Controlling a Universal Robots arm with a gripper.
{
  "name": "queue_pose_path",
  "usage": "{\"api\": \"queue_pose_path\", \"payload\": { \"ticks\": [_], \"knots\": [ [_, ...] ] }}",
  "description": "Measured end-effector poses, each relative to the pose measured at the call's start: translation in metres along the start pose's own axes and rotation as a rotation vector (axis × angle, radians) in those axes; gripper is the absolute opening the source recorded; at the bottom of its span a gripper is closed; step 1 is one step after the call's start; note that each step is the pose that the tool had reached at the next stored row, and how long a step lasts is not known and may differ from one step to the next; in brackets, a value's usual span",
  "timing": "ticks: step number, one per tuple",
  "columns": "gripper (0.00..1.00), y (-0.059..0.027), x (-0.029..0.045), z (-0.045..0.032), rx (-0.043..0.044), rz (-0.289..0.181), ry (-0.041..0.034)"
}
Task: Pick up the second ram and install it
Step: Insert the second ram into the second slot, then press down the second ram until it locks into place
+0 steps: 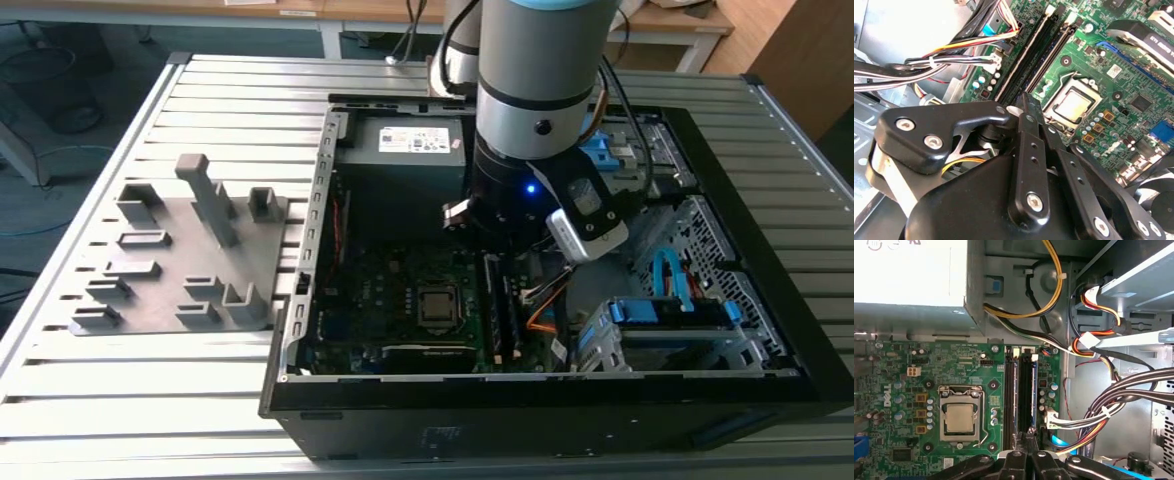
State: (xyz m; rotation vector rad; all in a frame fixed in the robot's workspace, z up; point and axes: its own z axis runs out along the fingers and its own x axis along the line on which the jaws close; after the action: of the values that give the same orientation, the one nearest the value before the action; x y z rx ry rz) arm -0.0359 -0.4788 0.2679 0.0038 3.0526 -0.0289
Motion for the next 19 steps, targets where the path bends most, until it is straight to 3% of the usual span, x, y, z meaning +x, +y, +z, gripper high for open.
{"api": "queue_pose_path", "payload": {
  "ticks": [10,19],
  "knots": [
    [0.10,0.0011,0.0006,0.0009,0.0006,0.000,0.0000],
    [0.10,0.0269,0.0025,0.0165,0.0005,0.000,-0.0005]
  ]
}}
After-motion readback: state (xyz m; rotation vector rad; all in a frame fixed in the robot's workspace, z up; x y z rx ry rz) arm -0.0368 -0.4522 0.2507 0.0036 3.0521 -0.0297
